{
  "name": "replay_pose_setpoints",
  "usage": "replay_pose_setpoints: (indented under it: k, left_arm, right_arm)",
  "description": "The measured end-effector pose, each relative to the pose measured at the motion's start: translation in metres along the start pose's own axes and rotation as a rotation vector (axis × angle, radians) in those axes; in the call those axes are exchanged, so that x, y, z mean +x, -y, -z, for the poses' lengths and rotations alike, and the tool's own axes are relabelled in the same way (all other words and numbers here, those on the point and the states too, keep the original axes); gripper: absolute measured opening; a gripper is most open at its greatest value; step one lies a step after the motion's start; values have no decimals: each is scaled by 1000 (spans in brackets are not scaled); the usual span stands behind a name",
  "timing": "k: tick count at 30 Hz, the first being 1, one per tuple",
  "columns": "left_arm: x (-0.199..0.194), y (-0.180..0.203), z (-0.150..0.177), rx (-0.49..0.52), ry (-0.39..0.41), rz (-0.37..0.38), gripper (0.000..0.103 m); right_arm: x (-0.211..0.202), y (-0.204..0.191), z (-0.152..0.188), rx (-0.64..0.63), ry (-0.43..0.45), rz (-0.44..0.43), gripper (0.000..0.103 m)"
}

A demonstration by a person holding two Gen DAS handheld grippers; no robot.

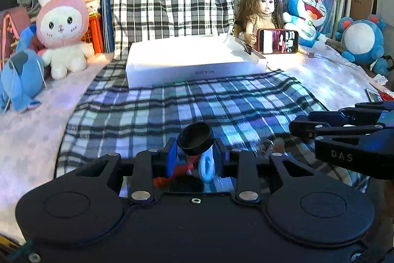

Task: Organize rigid objects
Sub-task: 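Carry the black cap into the white tray with the left tool while the right tool drops its cap there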

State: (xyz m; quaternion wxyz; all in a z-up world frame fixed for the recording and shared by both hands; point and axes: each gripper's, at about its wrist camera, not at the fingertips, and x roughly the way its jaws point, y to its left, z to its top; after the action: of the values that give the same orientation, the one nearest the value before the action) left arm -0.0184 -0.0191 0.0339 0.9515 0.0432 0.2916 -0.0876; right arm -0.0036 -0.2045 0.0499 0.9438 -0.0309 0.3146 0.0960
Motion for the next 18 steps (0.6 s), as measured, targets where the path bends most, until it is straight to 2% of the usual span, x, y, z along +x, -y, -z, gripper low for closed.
replay_pose_setpoints:
  k: [8,13,18]
  left_arm:
    - [27,-17,-41,-5,25,20,30]
    - [67,-31,-79,-23,5,68,30]
    - [116,-44,-114,-46,-13,103,30]
  right_arm:
    - [25,14,-29,72,4,-15,37]
    - [55,26,-61,106,9,-52,37]
    - [102,43,-102,164,-33,-98,37]
